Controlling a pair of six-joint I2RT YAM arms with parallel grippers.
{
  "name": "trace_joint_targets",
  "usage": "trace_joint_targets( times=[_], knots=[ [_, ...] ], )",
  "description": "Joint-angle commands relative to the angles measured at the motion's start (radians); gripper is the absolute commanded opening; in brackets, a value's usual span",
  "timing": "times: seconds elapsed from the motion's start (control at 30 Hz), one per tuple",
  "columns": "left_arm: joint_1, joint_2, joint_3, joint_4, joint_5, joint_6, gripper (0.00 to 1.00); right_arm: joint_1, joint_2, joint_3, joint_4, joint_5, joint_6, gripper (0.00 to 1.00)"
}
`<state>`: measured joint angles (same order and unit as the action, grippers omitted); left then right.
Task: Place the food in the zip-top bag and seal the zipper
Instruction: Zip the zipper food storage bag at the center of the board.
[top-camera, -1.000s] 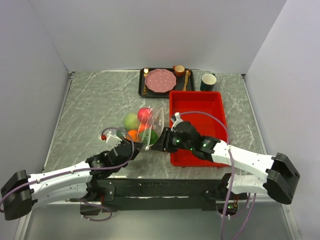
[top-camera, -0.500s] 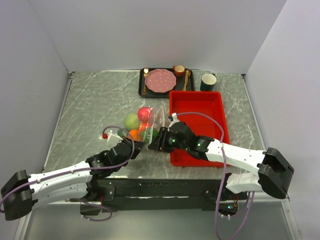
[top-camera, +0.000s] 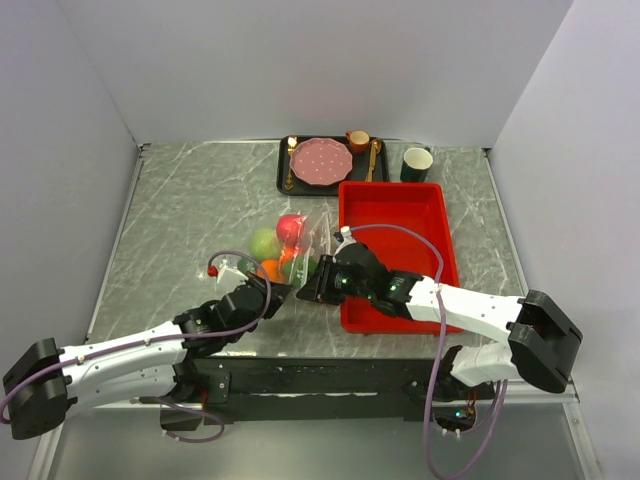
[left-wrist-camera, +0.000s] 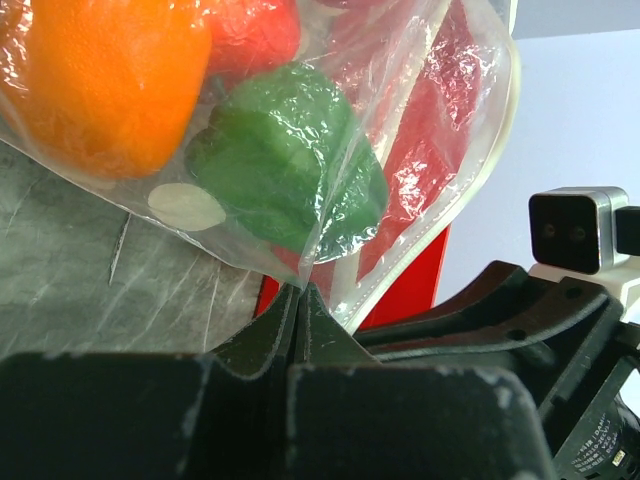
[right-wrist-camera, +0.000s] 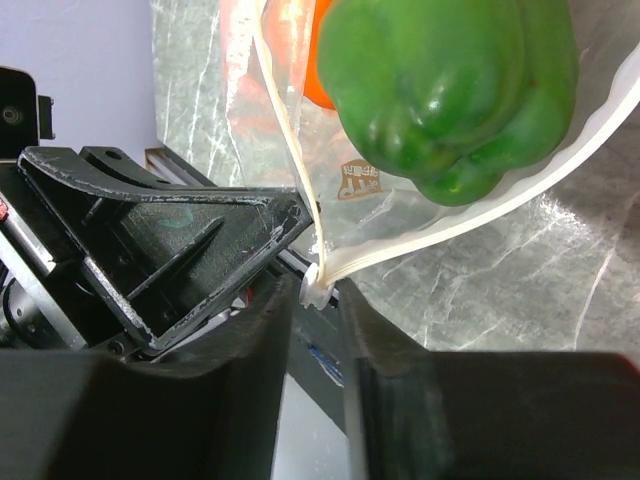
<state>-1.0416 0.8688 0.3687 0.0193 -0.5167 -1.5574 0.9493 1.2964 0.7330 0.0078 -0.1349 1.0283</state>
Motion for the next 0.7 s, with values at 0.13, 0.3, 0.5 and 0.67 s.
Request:
trace_joint_targets(
  times=[0.13,0.3,0.5,0.67],
  knots=[
    [0.003,-0.019,0.026,0.041,0.006,0.003,0.01,0.006,-0.006,0.028,0.038,0.026,-0.008,0.19],
    [0.006,-0.031,0.018,0.025,0.006,-0.004,0.01,0.005,-0.006,0.035,0.031,0.031,-0.023,0.11],
    [0.005,-0.068,-0.011,0.011,0.01,-0.023,0.01,-0.001,-0.029,0.039,0.023,0.06,-0.03,0.04],
    [0.006,-0.091,-0.022,-0.005,0.012,-0.023,0.01,-0.017,-0.051,0.025,0.041,0.075,-0.022,0.04]
  ],
)
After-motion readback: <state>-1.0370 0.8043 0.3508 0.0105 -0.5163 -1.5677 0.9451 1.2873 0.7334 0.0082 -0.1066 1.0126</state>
